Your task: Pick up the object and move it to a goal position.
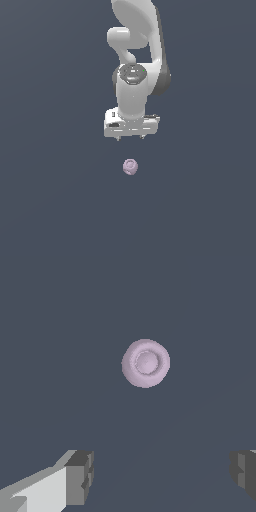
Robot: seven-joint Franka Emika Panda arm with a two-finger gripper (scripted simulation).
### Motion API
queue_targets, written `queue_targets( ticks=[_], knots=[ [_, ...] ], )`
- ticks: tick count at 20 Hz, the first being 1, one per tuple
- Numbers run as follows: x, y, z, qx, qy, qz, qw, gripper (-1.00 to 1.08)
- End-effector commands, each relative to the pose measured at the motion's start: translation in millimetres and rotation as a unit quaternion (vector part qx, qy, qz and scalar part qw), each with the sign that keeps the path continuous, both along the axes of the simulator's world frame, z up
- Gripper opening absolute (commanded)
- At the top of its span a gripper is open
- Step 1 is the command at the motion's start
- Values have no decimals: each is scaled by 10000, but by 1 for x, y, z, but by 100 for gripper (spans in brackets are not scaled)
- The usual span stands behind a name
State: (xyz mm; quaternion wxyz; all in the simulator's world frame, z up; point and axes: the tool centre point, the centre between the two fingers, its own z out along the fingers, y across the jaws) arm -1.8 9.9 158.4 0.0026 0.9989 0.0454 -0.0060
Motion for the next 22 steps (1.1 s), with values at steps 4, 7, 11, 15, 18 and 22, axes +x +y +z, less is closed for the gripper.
queue_targets(
  ticks=[4,7,11,15,18,22],
  knots=[
    [0,5,0,-10,4,65,10000,100],
    [0,17,1,-40,14,263,9996,100],
    [-1,27,3,-65,23,458,9989,100],
    [-1,26,2,-62,22,432,9990,100],
    [1,25,1,-55,19,331,9994,100],
    [6,23,-4,-43,14,99,9999,100]
  ],
)
